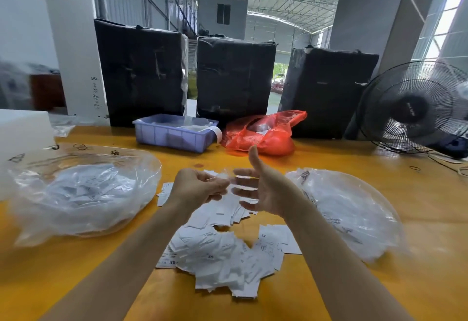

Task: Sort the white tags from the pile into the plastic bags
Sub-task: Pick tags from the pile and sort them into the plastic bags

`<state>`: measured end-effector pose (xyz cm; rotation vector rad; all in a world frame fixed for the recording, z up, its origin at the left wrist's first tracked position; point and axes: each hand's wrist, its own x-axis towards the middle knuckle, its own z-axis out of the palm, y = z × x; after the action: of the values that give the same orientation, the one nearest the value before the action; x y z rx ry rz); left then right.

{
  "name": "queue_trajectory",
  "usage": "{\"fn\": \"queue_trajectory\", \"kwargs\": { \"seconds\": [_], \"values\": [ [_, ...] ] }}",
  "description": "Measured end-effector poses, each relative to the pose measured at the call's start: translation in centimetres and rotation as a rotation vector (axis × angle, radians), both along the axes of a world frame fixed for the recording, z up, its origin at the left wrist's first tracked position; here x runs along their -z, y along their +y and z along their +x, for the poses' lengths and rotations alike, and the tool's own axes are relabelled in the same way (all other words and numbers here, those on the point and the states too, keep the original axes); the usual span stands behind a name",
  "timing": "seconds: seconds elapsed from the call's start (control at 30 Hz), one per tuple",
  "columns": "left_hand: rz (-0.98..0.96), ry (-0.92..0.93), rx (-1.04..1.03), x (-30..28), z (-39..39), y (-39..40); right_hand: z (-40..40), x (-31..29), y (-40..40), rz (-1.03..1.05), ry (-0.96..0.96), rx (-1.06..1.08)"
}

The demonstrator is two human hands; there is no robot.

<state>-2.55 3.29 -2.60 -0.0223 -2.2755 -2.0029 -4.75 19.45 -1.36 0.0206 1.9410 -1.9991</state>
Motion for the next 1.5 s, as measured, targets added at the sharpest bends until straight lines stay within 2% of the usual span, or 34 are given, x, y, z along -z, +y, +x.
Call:
{"fn": "queue_trajectory", "kwargs": {
  "seconds": [0.07,0.13,0.3,0.4,0.53,0.6,0.7,0.8,0.87,0.97,1.1,1.17,1.27,1.33,1.4,1.5],
  "values": [
    [-0.021,0.002,-0.001,0.0,0.0,-0.2,0.2,0.0,0.2,0.170,0.104,-0.051],
    [-0.040,-0.010,0.027,0.0,0.0,-0.3,0.1,0.3,0.4,0.244,0.178,-0.056],
    [-0.038,-0.048,0.078,-0.2,-0.1,-0.5,-0.3,0.5,0.5,0.199,0.195,0.005],
    [0.144,-0.071,0.020,-0.2,-0.3,-0.5,-0.1,0.5,0.2,0.231,0.196,-0.012],
    [0.422,-0.087,-0.051,-0.1,-0.8,-0.4,0.6,0.6,-0.8,0.299,0.241,-0.199],
    [0.488,-0.062,-0.081,-0.1,-1.0,-0.6,0.6,0.7,-1.3,0.344,0.313,-0.179],
    [0.463,0.010,-0.142,-0.2,-1.3,-1.2,0.2,1.7,-1.5,0.629,0.538,0.002],
    [0.334,0.040,-0.193,0.0,-1.5,-1.8,-0.2,2.8,-1.3,1.003,0.715,-0.017],
    [0.284,0.042,-0.198,0.1,-1.6,-1.9,-0.5,2.7,-0.3,1.137,0.680,-0.104],
    [0.218,0.066,-0.193,0.3,-1.4,-1.7,-1.1,1.7,2.4,1.285,0.481,-0.166],
    [0.141,0.084,-0.172,0.5,-1.1,-1.1,-1.2,1.0,4.6,1.248,0.272,-0.142],
    [0.121,0.087,-0.169,0.6,-1.1,-0.9,-0.9,0.7,4.9,1.236,0.140,-0.232],
    [0.091,0.086,-0.157,0.6,-1.1,-0.8,-0.4,0.6,4.3,1.352,-0.040,-0.424],
    [0.068,0.073,-0.145,0.8,-1.1,-0.7,-0.3,1.0,3.5,1.449,-0.061,-0.489],
    [0.049,0.062,-0.139,0.8,-1.2,-0.7,-0.2,1.4,2.6,1.459,-0.033,-0.501],
    [0.039,0.061,-0.127,0.8,-1.2,-0.7,-0.4,2.2,1.8,1.286,0.134,-0.406]
  ]
}}
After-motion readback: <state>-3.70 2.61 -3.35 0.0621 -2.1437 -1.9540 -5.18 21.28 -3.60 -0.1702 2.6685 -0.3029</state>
